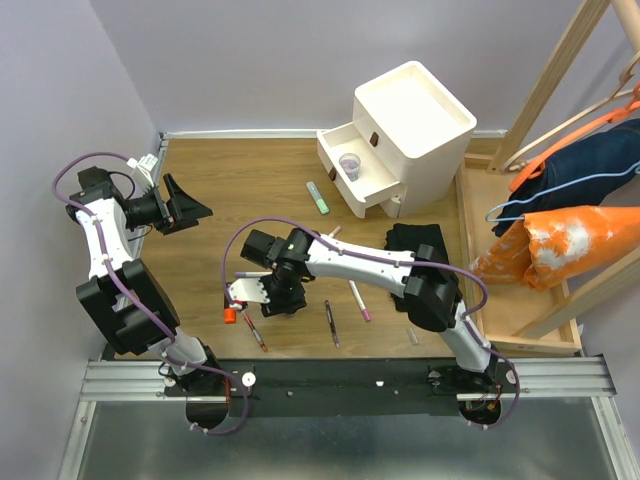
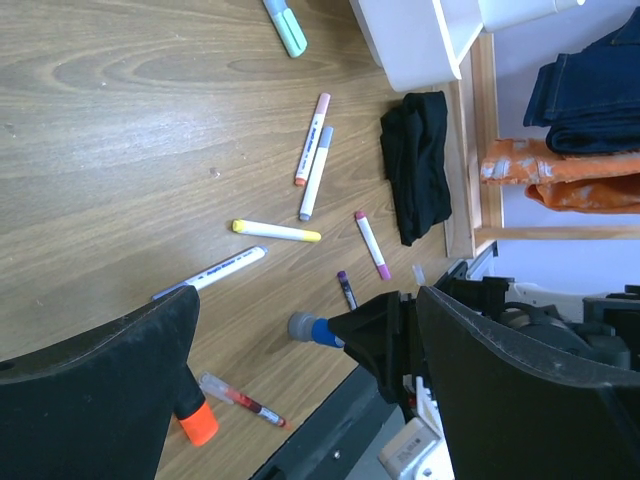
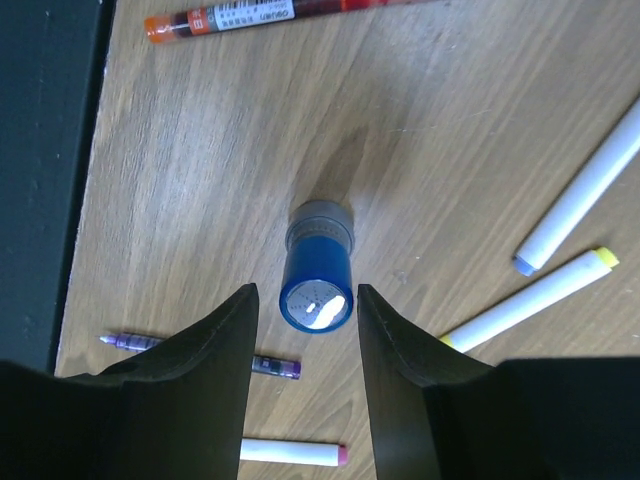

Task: Sort the stationery into containers
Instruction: Close the stationery at the center of the board, then pick up the stationery from the center of the board, then place the stationery in the drawer, then close the drawer in the storage box, then open the drawer in the storage box.

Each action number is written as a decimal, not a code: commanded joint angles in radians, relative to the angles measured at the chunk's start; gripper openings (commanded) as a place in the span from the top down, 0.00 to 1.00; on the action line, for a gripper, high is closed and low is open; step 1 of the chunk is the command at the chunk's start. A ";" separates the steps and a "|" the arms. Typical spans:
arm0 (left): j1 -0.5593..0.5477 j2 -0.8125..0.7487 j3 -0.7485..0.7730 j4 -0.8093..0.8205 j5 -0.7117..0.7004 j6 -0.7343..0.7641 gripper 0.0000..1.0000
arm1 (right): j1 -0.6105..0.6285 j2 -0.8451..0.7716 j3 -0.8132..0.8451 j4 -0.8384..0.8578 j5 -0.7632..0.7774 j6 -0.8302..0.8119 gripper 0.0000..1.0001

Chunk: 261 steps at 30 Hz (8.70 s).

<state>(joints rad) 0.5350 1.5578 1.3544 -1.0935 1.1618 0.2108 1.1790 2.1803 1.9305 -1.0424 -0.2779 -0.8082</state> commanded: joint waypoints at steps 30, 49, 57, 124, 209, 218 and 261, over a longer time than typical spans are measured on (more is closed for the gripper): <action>0.002 0.036 0.000 0.032 0.009 -0.022 0.01 | 0.041 0.022 -0.191 0.280 0.180 0.033 0.99; 0.002 0.004 0.017 -0.011 0.090 0.012 0.01 | -0.074 -0.149 0.303 -0.093 0.405 0.067 0.99; 0.000 -0.021 -0.017 0.027 0.081 -0.016 0.01 | -0.304 -0.128 0.452 -0.050 0.520 0.041 0.99; -0.262 0.234 0.180 0.225 -0.215 -0.156 0.01 | -0.466 0.222 0.394 0.189 0.595 0.109 0.99; -0.363 0.065 -0.166 0.374 -0.447 -0.311 0.01 | -0.614 -0.247 -0.096 0.015 -0.245 0.434 0.23; -0.398 0.033 -0.147 0.311 -0.605 -0.203 0.01 | -0.611 -0.281 -0.069 0.177 0.102 0.458 0.26; -0.819 0.887 0.655 1.934 -0.177 -1.660 0.39 | -0.613 -0.487 0.004 0.489 0.600 0.437 0.29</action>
<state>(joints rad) -0.2932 2.3791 1.9453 0.7452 1.0409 -1.3830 0.5655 1.6665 1.8832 -0.5175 0.2935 -0.3420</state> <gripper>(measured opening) 0.624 0.715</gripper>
